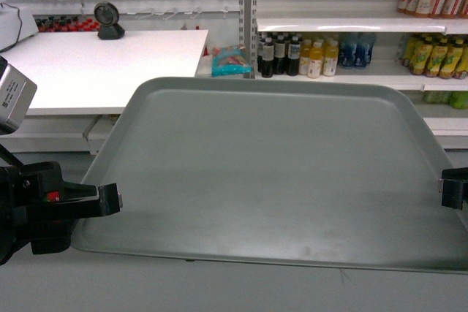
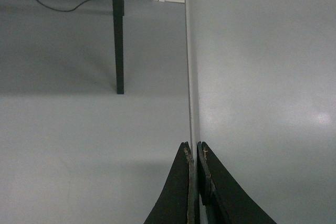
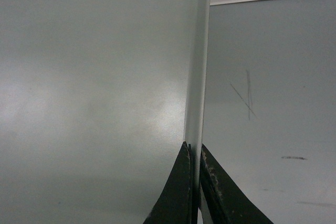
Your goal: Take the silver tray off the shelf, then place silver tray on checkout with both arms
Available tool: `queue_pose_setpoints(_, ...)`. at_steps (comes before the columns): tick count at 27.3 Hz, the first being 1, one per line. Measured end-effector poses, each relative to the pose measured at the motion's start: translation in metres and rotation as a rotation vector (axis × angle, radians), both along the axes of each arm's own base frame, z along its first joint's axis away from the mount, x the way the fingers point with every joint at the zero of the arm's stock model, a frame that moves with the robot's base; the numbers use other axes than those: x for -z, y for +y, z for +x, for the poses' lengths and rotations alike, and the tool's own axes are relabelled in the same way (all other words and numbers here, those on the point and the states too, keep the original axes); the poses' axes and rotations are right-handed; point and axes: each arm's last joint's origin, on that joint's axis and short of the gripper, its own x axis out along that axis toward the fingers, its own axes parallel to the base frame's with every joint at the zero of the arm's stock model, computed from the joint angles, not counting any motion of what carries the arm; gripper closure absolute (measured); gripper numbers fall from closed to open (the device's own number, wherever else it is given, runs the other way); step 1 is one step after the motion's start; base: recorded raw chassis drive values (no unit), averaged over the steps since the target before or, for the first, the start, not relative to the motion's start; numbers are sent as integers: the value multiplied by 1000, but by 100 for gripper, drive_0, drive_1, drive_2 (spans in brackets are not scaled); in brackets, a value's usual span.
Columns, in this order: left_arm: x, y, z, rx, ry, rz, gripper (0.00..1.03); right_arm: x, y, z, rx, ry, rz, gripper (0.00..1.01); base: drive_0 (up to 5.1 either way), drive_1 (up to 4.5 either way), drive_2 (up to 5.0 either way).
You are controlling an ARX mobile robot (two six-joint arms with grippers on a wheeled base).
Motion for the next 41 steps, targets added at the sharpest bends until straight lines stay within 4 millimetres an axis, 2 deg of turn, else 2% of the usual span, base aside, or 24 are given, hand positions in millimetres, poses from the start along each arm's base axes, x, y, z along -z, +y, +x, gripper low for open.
queue_pose_setpoints(36, 1, 0, 0, 0, 7, 2, 100, 1, 0, 0, 0, 8, -1, 98, -497, 244, 244)
queue_pose_setpoints(41, 1, 2, 0, -6, 9, 3, 100, 0, 1, 0, -5, 2, 3, 98, -7, -7, -7)
